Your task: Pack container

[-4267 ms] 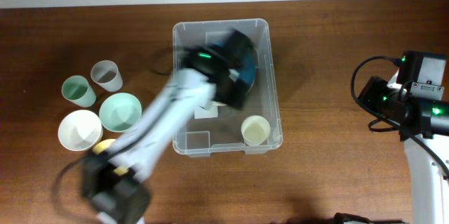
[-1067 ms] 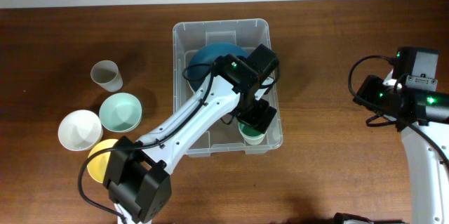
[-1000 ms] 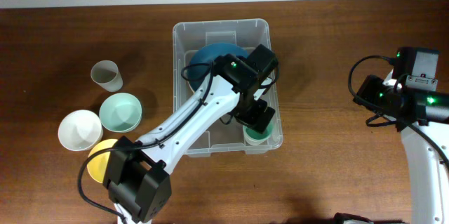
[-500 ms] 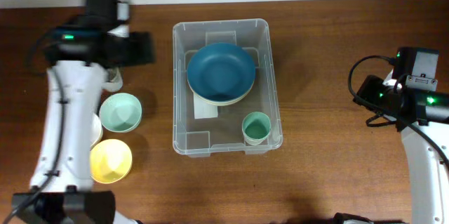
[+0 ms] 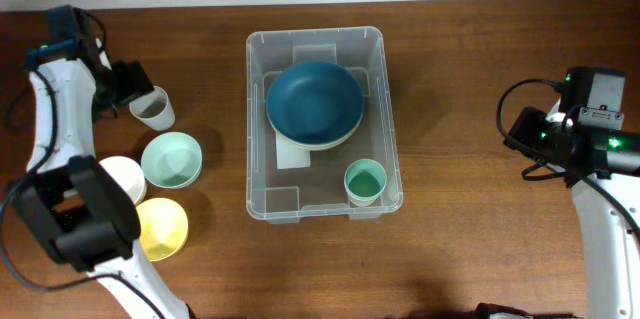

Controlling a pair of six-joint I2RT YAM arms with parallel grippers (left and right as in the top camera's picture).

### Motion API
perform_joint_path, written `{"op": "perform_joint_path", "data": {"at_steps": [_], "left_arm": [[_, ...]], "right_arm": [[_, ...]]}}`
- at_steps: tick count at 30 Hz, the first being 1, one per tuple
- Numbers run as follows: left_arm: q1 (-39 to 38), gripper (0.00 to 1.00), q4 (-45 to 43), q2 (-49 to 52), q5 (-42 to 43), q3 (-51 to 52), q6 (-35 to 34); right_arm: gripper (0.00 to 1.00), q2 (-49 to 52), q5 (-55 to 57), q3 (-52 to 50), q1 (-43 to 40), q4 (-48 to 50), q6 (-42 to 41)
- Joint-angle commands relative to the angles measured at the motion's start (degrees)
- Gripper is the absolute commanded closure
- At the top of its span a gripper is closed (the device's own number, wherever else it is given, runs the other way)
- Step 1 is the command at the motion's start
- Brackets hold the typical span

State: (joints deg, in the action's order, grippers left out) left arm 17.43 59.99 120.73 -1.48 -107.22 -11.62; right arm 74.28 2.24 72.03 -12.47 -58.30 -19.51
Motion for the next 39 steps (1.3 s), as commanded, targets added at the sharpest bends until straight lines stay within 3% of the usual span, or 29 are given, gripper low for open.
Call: {"op": "perform_joint_path", "data": {"at_steps": [1, 2, 3, 5, 7, 10, 11, 17, 25, 30, 39], "left_arm": [[-0.02, 0.01, -1.27, 5.11, 4.37, -0.28, -0.35], [-0.02, 0.02, -1.60, 6.27, 4.79, -0.28, -0.35], [0.00, 0.10, -2.05, 7.17, 4.79, -0.28, -0.33], [0.00, 0.39, -2.71, 7.76, 4.76, -0.28, -0.35], [-0.02, 0.57, -3.41, 7.74, 4.79, -0.33, -0.35], [0.00, 0.93, -3.37, 7.74, 4.98, -0.52, -0.35], [0.00, 1.00, -3.23, 7.69, 5.40, -0.55, -0.35], [-0.20, 0.99, -1.70, 3.87, 14.49, -2.84, -0.35], [-8.26, 1.00, -0.55, -14.91, 18.80, -3.58, 0.92], [-24.33, 0.99, 2.86, -24.70, 12.11, -3.58, 2.19], [-49.75, 1.00, 11.58, -22.99, -0.02, -1.42, 2.62]], "right_arm": [[0.42, 0.09, -0.09, -0.26, -0.46, 0.22, -0.26], [0.42, 0.09, -0.09, -0.26, -0.46, 0.22, -0.26], [0.42, 0.09, -0.07, -0.26, -0.46, 0.22, -0.26], [0.42, 0.09, -0.09, -0.26, -0.46, 0.22, -0.26], [0.42, 0.09, -0.09, -0.26, -0.46, 0.20, -0.26], [0.42, 0.09, -0.07, -0.26, -0.46, 0.20, -0.26], [0.42, 0.09, -0.07, -0.26, -0.46, 0.20, -0.26], [0.42, 0.09, -0.09, -0.26, -0.46, 0.20, -0.26], [0.42, 0.09, -0.09, -0.26, -0.46, 0.20, -0.26], [0.42, 0.09, -0.09, -0.26, -0.46, 0.20, -0.26], [0.42, 0.09, -0.09, -0.26, -0.46, 0.15, -0.26]]}}
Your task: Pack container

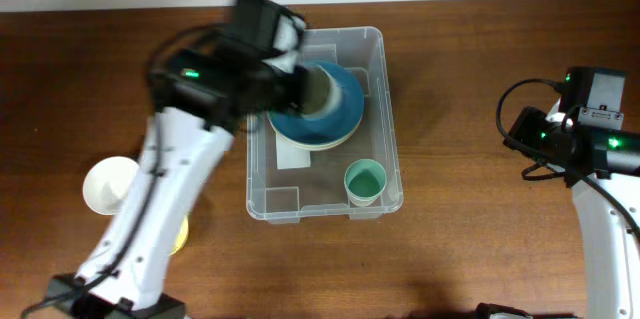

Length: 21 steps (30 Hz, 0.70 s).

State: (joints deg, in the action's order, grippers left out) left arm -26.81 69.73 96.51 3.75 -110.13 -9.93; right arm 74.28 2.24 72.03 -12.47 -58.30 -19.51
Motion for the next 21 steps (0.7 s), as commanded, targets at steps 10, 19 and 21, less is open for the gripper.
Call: {"op": "perform_joint_path", "data": {"at_steps": [10, 19, 21], "left_arm": [[-14.71, 0.99, 2.16, 8.44, -5.05, 5.53, 0.11], [-17.09, 0.75, 3.02, 9.66, -4.81, 5.55, 0.13], [-17.07, 0.13, 4.15, 9.66, -4.85, 5.55, 0.13]], "right_arm": [[0.42, 0.09, -0.09, -0.26, -0.46, -0.04, -0.26], [0.42, 0.09, -0.09, -0.26, -0.46, 0.00, -0.26], [0.42, 0.09, -0.09, -0.26, -0.46, 0.00, -0.26]]}}
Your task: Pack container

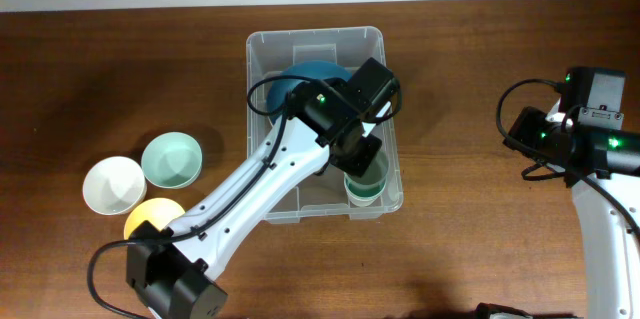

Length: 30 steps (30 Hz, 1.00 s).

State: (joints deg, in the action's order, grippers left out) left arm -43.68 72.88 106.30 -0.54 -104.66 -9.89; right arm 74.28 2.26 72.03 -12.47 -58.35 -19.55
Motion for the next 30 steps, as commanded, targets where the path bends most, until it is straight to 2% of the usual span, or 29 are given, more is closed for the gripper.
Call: {"op": "perform_joint_path", "data": {"at_steps": [1, 3, 5, 8, 12, 23, 26, 30], "left_arm": [[-0.20, 0.07, 1.64, -0.13, -0.59, 0.09, 0.11], [-0.11, 0.01, 2.14, -0.13, -1.31, 0.07, 0.09], [0.42, 0.01, 2.75, -0.35, -4.52, 0.04, 0.02], [2.91, 0.01, 4.09, -2.23, -12.07, 0.04, -4.66], [12.52, 0.01, 5.27, -9.07, -18.14, 0.04, -9.60], [48.13, 0.00, 6.73, -22.84, -15.61, 2.62, -11.32], [56.72, 0.01, 5.64, -23.52, -13.88, 7.45, -11.30], [65.94, 0.00, -0.98, -23.50, -7.06, 18.34, -11.30]], "right_arm": [[0.42, 0.09, -0.11, -0.26, -0.46, 0.04, -0.22], [0.42, 0.09, -0.11, -0.26, -0.46, 0.04, -0.22], [0.42, 0.09, -0.11, -0.26, -0.46, 0.04, -0.22], [0.42, 0.09, -0.09, -0.26, -0.46, 0.02, -0.20], [0.42, 0.09, -0.11, -0.26, -0.46, 0.04, -0.22], [0.42, 0.09, -0.11, -0.26, -0.46, 0.04, -0.22], [0.42, 0.09, -0.11, -0.26, -0.46, 0.04, -0.22], [0.42, 0.09, -0.13, -0.26, -0.46, 0.04, -0.22]]}}
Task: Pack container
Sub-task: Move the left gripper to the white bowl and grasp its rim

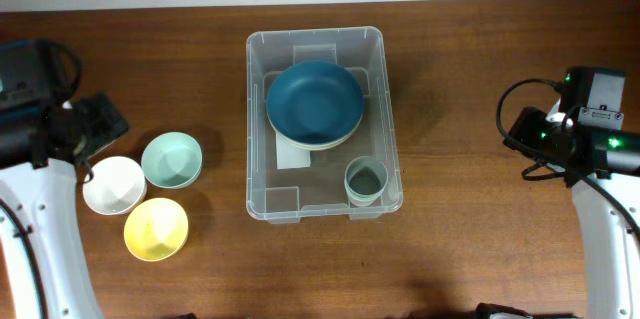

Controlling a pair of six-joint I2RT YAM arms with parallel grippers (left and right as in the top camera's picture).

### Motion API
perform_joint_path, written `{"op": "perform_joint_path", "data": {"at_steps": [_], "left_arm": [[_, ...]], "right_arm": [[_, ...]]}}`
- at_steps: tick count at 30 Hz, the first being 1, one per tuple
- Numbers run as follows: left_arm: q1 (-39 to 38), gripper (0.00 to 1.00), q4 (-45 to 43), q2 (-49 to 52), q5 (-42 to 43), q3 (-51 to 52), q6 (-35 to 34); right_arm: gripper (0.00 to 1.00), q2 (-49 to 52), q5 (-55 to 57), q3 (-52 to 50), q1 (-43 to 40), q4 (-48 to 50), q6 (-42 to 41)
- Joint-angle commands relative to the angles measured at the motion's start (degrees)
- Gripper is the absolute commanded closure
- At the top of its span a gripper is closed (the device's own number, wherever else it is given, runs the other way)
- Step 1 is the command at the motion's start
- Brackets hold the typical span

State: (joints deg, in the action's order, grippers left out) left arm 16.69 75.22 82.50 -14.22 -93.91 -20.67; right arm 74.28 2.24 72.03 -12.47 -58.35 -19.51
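Observation:
The clear plastic container stands at the table's middle. Inside it a dark blue bowl lies stacked on a cream bowl. At its front right corner a pale grey cup sits nested in a green cup. My left gripper is at the far left, above the loose bowls, with nothing seen in it. My right gripper is drawn back at the right edge. Neither gripper's jaws show plainly.
Three loose bowls lie left of the container: a mint one, a white one and a yellow one. A white slip lies on the container's floor.
My left arm was reaching into the container over the green cup; now it is back at the far left. The pale cup now sits inside the green cup. The right arm has not moved.
My left gripper was at a pale cup standing at the far left of the table. Then it was over the container with the cup, then over the green cup at the front right corner. Now the pale cup is nested there and the arm is back.

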Motion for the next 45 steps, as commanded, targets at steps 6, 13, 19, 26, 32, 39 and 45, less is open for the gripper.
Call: {"op": "perform_joint_path", "data": {"at_steps": [6, 13, 19, 26, 32, 39, 45], "left_arm": [[16.68, 0.01, -15.61, 0.42, 13.18, 24.26, -0.55], [21.77, 0.01, -30.36, 1.25, 14.49, 35.32, -1.18], [21.77, 0.01, -33.31, 8.61, 14.73, 35.80, -1.20], [21.77, 0.08, -37.13, 15.50, 14.71, 35.80, -1.18], [21.77, 0.53, -39.23, 18.05, 15.15, 35.80, -1.18], [21.77, 0.89, -39.23, 18.05, 16.09, 35.80, -1.18], [21.77, 0.99, -39.19, 17.64, 18.18, 35.58, -2.69]], "right_arm": [[0.42, 0.09, -0.11, -0.26, -0.46, 0.04, -0.26], [0.42, 0.09, -0.11, -0.26, -0.46, 0.02, -0.26], [0.42, 0.09, -0.11, -0.26, -0.46, 0.02, -0.26], [0.42, 0.09, -0.11, -0.26, -0.46, 0.02, -0.26], [0.42, 0.09, -0.09, -0.26, -0.46, 0.02, -0.26], [0.42, 0.09, -0.09, -0.26, -0.46, 0.02, -0.26], [0.42, 0.09, -0.09, -0.26, -0.46, 0.04, -0.26]]}}
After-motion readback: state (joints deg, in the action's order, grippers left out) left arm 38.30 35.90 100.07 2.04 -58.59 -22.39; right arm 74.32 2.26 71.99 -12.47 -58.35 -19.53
